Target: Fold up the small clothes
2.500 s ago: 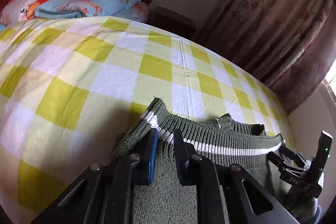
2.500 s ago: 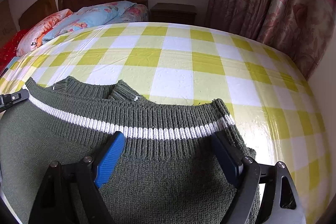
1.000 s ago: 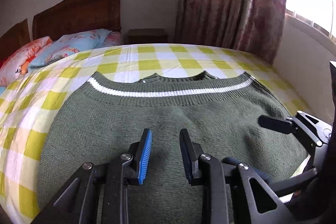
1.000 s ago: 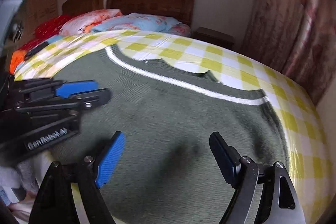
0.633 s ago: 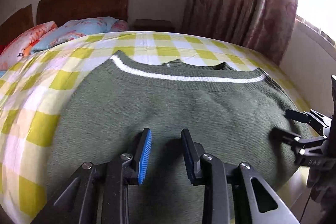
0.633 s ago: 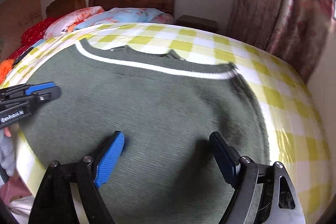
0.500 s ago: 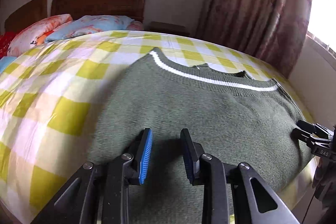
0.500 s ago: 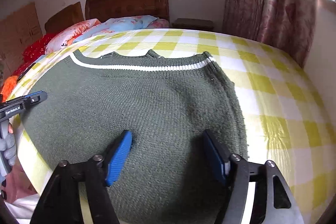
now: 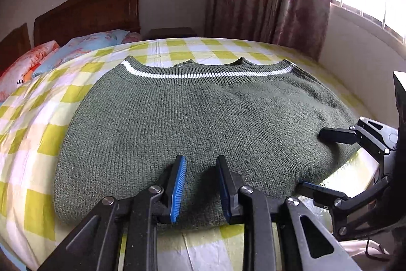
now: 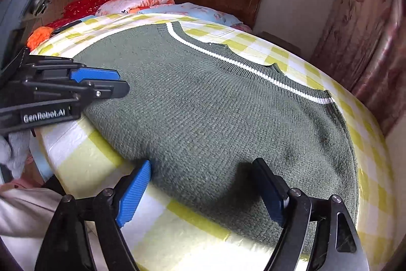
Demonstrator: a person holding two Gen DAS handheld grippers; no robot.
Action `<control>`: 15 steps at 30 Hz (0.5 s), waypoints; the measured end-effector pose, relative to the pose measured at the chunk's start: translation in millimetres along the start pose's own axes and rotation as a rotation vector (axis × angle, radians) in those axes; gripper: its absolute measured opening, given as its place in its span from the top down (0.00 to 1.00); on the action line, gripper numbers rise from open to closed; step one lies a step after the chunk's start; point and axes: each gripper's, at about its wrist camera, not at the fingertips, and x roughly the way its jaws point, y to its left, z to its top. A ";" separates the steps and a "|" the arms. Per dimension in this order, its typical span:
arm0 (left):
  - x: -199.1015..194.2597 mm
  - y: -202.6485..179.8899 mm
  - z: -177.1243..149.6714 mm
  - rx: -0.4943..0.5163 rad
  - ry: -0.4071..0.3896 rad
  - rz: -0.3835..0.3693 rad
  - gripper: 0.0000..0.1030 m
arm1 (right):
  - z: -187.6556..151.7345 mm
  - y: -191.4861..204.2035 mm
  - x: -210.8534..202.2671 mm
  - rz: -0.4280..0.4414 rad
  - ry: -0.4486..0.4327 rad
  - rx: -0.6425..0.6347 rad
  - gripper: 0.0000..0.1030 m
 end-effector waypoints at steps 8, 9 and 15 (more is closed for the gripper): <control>-17.1 33.3 -11.3 -0.069 -0.026 0.003 0.75 | -32.6 -59.6 -28.9 -0.025 -0.008 0.182 0.00; -18.2 35.6 -12.2 -0.075 -0.027 0.008 0.75 | -37.3 -66.5 -30.0 -0.037 -0.002 0.209 0.00; -18.0 48.3 -17.5 -0.107 -0.041 -0.012 0.75 | -56.3 -80.6 -31.1 0.004 -0.006 0.271 0.00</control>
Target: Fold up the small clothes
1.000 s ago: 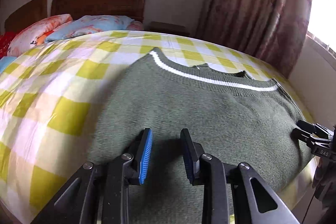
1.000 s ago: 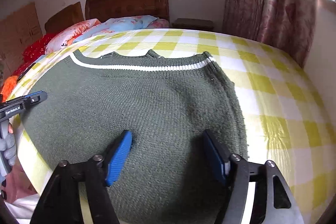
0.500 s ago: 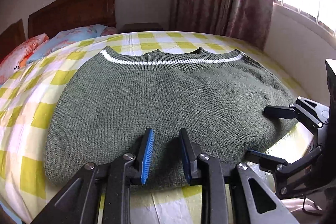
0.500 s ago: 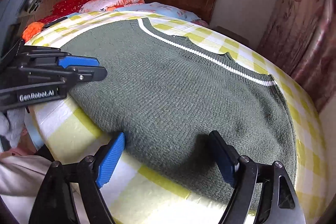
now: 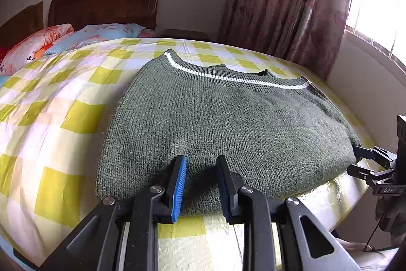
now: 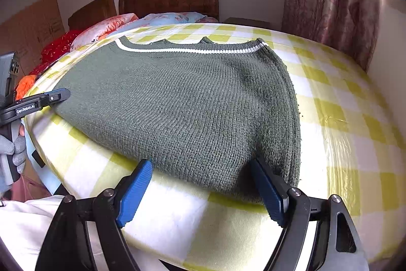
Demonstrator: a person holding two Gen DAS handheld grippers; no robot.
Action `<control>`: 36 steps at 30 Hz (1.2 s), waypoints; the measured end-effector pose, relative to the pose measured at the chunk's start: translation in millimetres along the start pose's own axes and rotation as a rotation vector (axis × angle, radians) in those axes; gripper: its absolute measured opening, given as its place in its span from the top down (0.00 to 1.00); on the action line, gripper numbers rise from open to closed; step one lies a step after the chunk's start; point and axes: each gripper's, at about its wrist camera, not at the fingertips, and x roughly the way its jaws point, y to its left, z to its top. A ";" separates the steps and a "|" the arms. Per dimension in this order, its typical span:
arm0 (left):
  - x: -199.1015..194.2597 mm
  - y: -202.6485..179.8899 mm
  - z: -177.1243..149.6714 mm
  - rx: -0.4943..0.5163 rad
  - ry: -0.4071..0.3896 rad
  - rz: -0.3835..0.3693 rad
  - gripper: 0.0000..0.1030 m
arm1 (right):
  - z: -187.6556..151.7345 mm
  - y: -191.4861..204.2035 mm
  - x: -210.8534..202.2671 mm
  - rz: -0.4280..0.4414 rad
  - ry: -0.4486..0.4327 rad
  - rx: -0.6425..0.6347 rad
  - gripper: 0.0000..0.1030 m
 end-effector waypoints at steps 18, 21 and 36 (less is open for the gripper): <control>0.3 -3.9 -1.0 0.012 -0.005 0.015 0.75 | -33.2 -37.1 -25.7 0.227 0.020 0.380 0.00; 0.6 -4.5 -1.4 0.010 -0.008 0.015 0.75 | -20.5 -49.6 -11.8 0.279 -0.044 0.477 0.00; 2.4 -10.2 -0.1 0.046 -0.006 0.020 0.74 | 0.4 -70.0 20.2 0.254 -0.205 0.870 0.00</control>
